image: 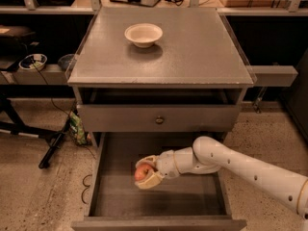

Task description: Pick apple from middle drawer and place on counter

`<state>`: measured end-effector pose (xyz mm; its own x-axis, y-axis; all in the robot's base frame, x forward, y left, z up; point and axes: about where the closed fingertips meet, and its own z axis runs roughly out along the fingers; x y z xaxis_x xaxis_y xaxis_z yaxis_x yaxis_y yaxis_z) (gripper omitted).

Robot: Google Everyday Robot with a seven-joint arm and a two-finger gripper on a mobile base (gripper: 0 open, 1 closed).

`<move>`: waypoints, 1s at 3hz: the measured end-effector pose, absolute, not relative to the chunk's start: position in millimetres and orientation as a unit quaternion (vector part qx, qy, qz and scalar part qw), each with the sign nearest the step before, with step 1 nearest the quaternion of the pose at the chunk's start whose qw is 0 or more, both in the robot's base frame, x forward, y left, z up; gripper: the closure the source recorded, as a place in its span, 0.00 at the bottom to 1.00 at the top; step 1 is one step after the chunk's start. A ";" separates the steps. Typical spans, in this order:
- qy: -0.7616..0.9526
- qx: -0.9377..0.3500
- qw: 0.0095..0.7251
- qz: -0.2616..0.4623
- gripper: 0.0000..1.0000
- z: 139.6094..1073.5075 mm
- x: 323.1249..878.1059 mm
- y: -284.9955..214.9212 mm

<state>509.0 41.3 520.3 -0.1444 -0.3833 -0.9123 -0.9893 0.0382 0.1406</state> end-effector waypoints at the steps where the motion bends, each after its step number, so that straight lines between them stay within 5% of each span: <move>1: 0.626 -0.548 0.357 0.425 1.00 520.3 509.0 41.3; 3: 0.599 -0.564 0.382 0.420 1.00 572.3 494.6 46.8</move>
Offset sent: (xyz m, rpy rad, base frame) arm -0.0075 0.0063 0.0331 0.0162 -0.0402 0.0190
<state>494.6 46.8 572.3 -0.0718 -0.3547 -0.9322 -0.9973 0.0110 0.0726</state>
